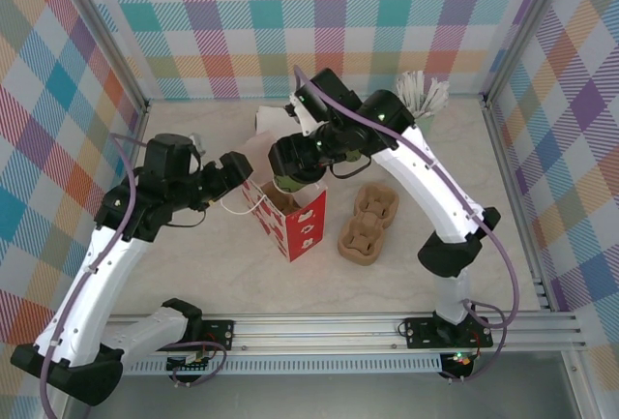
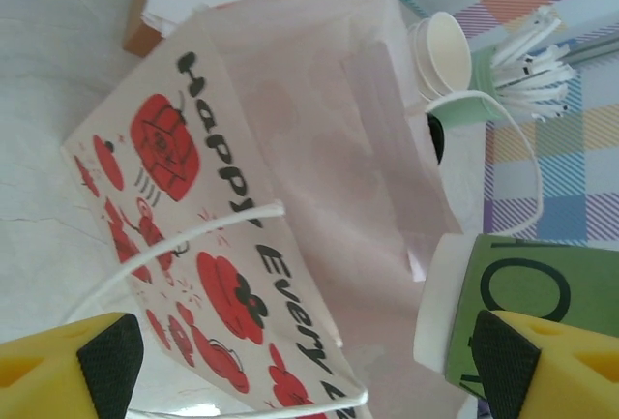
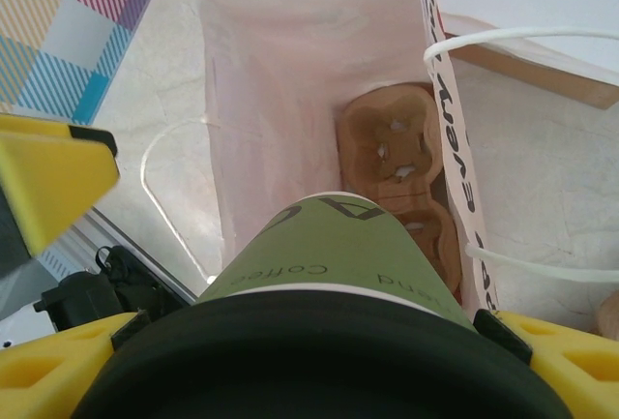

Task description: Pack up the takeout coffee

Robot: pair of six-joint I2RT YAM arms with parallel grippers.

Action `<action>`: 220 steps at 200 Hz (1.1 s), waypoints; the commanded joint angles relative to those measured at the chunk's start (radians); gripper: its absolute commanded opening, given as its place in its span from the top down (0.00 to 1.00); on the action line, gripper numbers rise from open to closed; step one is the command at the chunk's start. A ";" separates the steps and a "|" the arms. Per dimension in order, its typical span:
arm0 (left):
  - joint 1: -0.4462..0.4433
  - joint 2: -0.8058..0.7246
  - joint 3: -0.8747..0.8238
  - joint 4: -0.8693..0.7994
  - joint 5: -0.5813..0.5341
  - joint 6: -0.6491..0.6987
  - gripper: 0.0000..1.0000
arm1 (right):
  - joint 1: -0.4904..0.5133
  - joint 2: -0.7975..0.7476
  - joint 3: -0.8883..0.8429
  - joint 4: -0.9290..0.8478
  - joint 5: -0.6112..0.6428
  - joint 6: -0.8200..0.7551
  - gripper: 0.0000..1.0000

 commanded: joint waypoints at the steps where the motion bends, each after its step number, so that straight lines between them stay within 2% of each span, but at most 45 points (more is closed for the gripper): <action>1: 0.065 0.023 -0.011 0.015 0.070 0.031 0.10 | 0.010 0.033 0.028 -0.013 -0.023 -0.023 0.19; 51: 0.135 0.138 0.018 0.065 0.154 0.092 0.06 | 0.020 0.080 0.028 -0.026 -0.039 -0.030 0.25; 67: 0.142 0.177 0.026 0.070 0.151 0.103 0.06 | 0.024 0.091 0.028 -0.023 -0.057 -0.027 0.25; 94: 0.144 0.225 0.033 0.071 0.150 0.112 0.13 | 0.030 0.110 0.027 -0.024 -0.070 -0.025 0.26; 132: 0.144 0.226 0.004 0.070 0.166 0.139 0.29 | 0.033 0.139 0.025 -0.032 -0.099 -0.027 0.26; 173: 0.144 0.195 -0.035 0.054 0.169 0.161 0.36 | 0.032 0.155 0.023 -0.042 -0.094 -0.024 0.26; 220: 0.144 0.174 -0.061 0.047 0.177 0.181 0.40 | 0.016 0.158 0.026 -0.083 0.015 -0.035 0.26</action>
